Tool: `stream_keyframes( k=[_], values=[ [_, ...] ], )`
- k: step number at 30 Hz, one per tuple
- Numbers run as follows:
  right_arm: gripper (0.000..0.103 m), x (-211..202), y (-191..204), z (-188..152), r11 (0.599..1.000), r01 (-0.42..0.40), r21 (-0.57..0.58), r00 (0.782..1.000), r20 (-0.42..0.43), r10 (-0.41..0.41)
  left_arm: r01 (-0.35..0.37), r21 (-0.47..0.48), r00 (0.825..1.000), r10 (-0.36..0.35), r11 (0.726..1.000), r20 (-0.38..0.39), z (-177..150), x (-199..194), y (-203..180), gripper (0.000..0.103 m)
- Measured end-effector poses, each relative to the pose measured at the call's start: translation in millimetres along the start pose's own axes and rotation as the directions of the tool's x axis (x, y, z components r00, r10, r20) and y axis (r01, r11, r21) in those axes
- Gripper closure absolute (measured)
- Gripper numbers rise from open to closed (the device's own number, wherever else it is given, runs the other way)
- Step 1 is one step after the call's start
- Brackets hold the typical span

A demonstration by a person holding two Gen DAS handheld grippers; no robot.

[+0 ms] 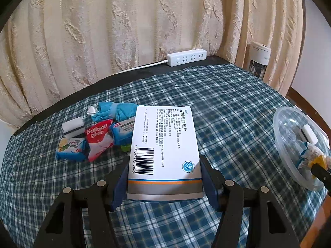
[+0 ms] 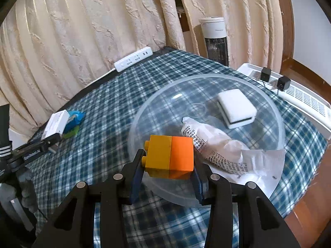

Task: Organize objects

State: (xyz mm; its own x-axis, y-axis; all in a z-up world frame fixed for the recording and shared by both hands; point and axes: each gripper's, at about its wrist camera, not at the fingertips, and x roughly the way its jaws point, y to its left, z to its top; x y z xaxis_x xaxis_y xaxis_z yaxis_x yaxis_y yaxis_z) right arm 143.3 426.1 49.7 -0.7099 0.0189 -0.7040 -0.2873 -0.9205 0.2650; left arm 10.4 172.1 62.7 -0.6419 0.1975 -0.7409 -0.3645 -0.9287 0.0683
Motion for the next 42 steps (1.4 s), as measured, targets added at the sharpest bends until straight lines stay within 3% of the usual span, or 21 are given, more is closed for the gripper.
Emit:
stream_keyframes(
  k=[14, 19, 24, 27, 36, 39, 42],
  values=[
    [0.058, 0.2, -5.1, -0.9, 0.998, 0.058, -0.024, 0.998, 0.013, -0.057, 0.05, 0.076, 0.999, -0.05, 0.996, 0.002, 3.2, -1.9, -35.9, 0.037],
    [0.058, -6.6, -4.0, -0.4, 0.999, 0.025, -0.03, 0.999, 0.042, -0.024, 0.072, 0.091, 0.997, -0.073, 0.993, 0.003, 3.4, -3.4, -44.2, 0.037],
    [0.058, -18.5, 3.1, 0.0, 0.999, 0.003, -0.054, 0.994, 0.105, 0.003, 0.05, 0.062, 0.999, -0.05, 0.997, 0.004, 6.2, 2.4, -33.6, 0.037],
    [0.058, -23.1, 7.2, 0.1, 0.998, -0.005, -0.063, 0.99, 0.14, 0.014, 0.033, 0.03, 0.999, -0.033, 0.999, -0.003, 9.2, 11.4, -24.7, 0.031],
    [0.057, -19.9, 5.3, 1.5, 0.998, -0.033, -0.055, 0.988, 0.152, 0.041, 0.018, 0.025, 1.0, -0.018, 1.0, -0.012, 8.9, 19.8, -20.4, 0.031],
    [0.057, -19.2, 3.5, 2.4, 0.998, -0.042, -0.05, 0.987, 0.151, 0.049, 0.03, 0.033, 0.999, -0.029, 0.999, -0.026, 7.6, 25.7, -21.1, 0.013],
    [0.055, -17.9, 3.7, 2.3, 0.997, -0.051, -0.051, 0.987, 0.15, 0.058, 0.008, 0.057, 0.999, -0.007, 0.998, -0.031, 2.7, 33.5, -22.5, 0.012]
  ],
)
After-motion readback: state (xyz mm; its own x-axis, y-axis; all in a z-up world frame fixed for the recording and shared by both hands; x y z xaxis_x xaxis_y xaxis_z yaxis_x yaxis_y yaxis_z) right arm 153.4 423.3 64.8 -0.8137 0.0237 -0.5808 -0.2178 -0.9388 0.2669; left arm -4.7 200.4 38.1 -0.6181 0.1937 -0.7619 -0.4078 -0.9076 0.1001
